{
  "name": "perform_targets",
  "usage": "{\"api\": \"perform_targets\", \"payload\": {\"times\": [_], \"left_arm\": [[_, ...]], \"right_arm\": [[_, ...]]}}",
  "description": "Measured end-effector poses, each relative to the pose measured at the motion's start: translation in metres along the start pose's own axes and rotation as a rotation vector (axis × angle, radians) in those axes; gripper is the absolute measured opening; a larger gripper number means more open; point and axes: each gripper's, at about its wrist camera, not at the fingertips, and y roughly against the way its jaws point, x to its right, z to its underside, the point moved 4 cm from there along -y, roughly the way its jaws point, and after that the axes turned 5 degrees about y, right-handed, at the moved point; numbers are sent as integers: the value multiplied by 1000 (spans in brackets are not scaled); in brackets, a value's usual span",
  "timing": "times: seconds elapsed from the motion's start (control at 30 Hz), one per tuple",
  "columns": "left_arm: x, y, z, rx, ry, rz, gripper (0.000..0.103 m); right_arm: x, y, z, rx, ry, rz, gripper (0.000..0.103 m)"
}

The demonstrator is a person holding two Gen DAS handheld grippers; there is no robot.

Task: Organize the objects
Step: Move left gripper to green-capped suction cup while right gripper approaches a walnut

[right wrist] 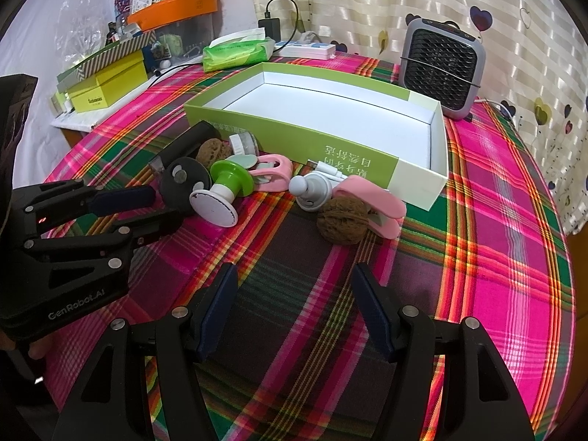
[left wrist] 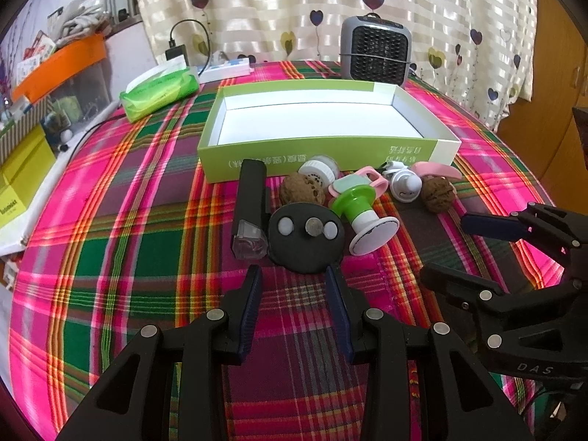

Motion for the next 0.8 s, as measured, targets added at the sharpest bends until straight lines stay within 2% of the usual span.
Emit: {"api": "perform_targets", "payload": {"times": [0.8], "left_arm": [[24,17,-6,48,-18,124,33]], "right_arm": [[17,5,-3,26,-52,-17,65]]}}
